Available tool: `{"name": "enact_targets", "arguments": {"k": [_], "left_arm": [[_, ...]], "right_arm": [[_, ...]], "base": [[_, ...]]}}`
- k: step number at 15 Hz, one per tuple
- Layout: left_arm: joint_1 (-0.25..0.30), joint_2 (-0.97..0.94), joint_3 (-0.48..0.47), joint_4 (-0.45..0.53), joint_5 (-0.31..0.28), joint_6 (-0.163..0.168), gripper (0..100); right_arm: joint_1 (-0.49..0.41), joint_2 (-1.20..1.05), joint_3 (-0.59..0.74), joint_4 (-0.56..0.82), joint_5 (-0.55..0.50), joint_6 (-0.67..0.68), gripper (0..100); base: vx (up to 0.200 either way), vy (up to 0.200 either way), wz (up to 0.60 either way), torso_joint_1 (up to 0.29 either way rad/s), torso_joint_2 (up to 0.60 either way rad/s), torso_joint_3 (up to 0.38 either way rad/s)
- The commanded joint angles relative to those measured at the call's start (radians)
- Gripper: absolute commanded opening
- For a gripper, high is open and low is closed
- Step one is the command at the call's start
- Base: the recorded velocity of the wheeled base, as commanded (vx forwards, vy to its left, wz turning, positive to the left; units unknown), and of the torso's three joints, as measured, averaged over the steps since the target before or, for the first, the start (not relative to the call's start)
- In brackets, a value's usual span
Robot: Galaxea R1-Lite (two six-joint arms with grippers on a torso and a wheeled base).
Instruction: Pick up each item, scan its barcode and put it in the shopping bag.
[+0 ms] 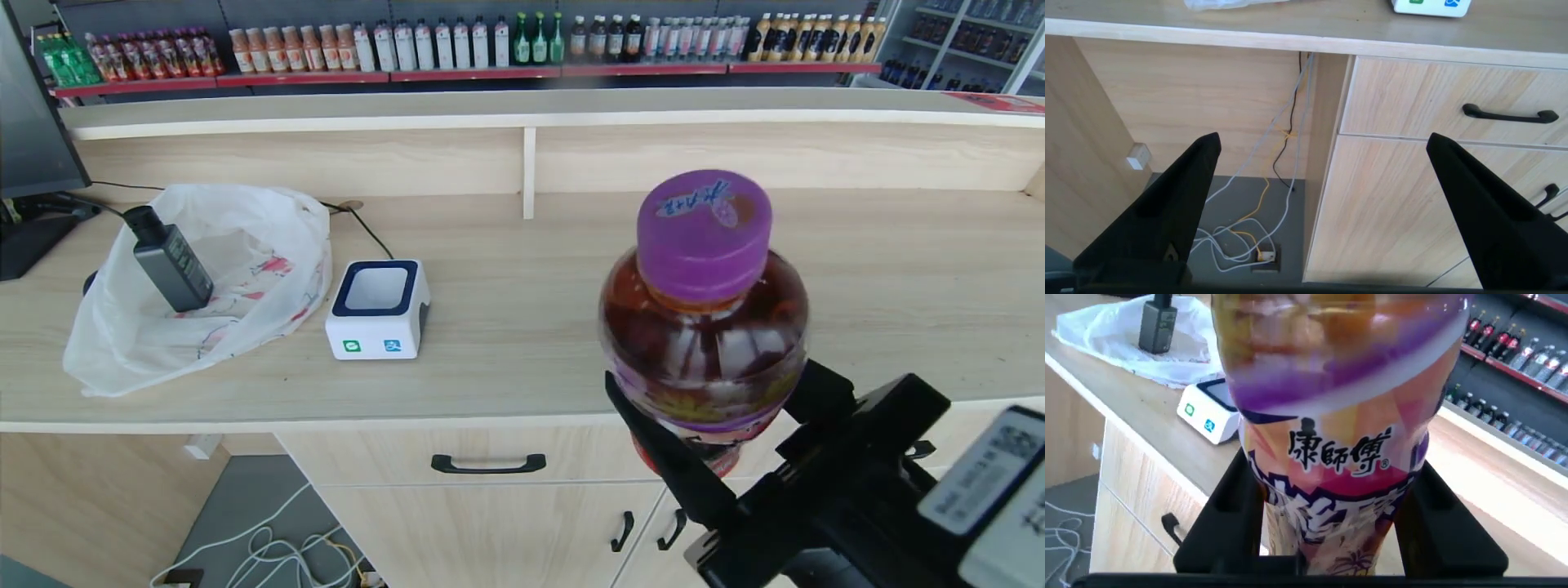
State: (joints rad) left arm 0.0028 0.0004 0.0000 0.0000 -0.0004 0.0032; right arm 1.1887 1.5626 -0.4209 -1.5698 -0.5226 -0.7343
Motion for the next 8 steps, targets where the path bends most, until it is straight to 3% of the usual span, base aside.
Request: {"name": "enact_targets", "arguments": {"k": [1, 7, 8], "left_arm": [[0.000, 0.000, 0.000, 0.000, 0.000, 0.000, 100], [0.000, 0.000, 0.000, 0.000, 0.000, 0.000, 100], [0.000, 0.000, 0.000, 0.000, 0.000, 0.000, 100]], "right_arm": [[-0.067, 0.005, -0.067, -0.001, 0.006, 0.050, 0], [-0.284, 0.033, -0.141, 0.007, 0.010, 0.177, 0], [-0.350, 0.036, -0.196, 0.085, 0.010, 0.233, 0]], "base": [[0.000, 0.000, 0.00, 0.000, 0.00, 0.000], [0.000, 0.000, 0.00, 0.000, 0.00, 0.000], [0.000, 0.000, 0.00, 0.000, 0.00, 0.000]]}}
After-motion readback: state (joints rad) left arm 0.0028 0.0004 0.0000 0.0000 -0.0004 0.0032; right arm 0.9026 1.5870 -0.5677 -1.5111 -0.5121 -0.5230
